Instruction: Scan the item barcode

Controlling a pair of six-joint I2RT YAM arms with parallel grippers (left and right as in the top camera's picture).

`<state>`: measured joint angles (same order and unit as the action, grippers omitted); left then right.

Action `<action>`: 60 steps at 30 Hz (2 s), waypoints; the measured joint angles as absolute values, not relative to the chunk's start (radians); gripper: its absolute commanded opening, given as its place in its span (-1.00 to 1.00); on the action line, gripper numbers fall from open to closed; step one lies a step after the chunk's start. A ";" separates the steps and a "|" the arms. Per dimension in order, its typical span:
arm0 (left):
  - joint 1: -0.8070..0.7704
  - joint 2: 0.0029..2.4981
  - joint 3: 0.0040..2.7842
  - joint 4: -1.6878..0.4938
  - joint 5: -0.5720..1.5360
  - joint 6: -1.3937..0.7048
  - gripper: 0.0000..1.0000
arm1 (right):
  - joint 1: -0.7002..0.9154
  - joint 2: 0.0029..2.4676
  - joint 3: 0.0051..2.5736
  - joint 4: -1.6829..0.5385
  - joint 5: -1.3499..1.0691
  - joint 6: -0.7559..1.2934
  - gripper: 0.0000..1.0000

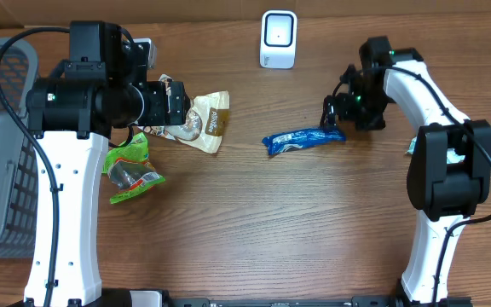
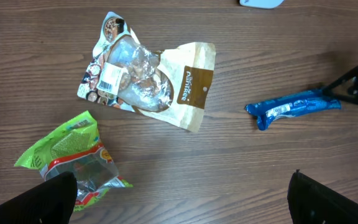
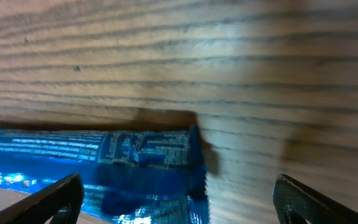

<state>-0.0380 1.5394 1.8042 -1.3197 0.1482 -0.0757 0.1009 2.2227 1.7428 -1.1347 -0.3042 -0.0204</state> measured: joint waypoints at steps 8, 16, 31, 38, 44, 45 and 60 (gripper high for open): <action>-0.038 1.540 1.804 -1.320 0.148 -0.075 0.99 | 0.102 2.215 1.658 -0.981 -0.476 -0.026 0.89; -0.038 1.540 1.804 -1.320 0.148 -0.076 1.00 | 0.121 2.211 1.618 -0.898 -0.550 0.052 0.66; -0.038 1.540 1.804 -1.320 0.148 -0.075 1.00 | 0.144 2.219 1.581 -0.949 -0.558 0.080 -0.53; -0.038 1.539 1.804 -1.320 0.148 -0.075 1.00 | 0.137 2.219 1.702 -1.099 -0.514 -0.040 0.43; -0.038 1.539 1.804 -1.319 0.148 -0.075 1.00 | 0.192 2.197 1.889 -1.161 -0.484 -0.204 0.64; -0.038 1.539 1.804 -1.319 0.148 -0.075 0.99 | 0.218 2.190 1.892 -1.163 -0.478 -0.235 0.64; -0.038 1.539 1.804 -1.319 0.148 -0.076 1.00 | 0.416 2.187 1.653 -1.011 -0.148 -0.487 0.35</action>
<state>-0.0380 1.5394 1.8042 -1.3193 0.1482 -0.0757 0.4164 2.1872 1.6527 -1.0115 -0.1478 -0.4870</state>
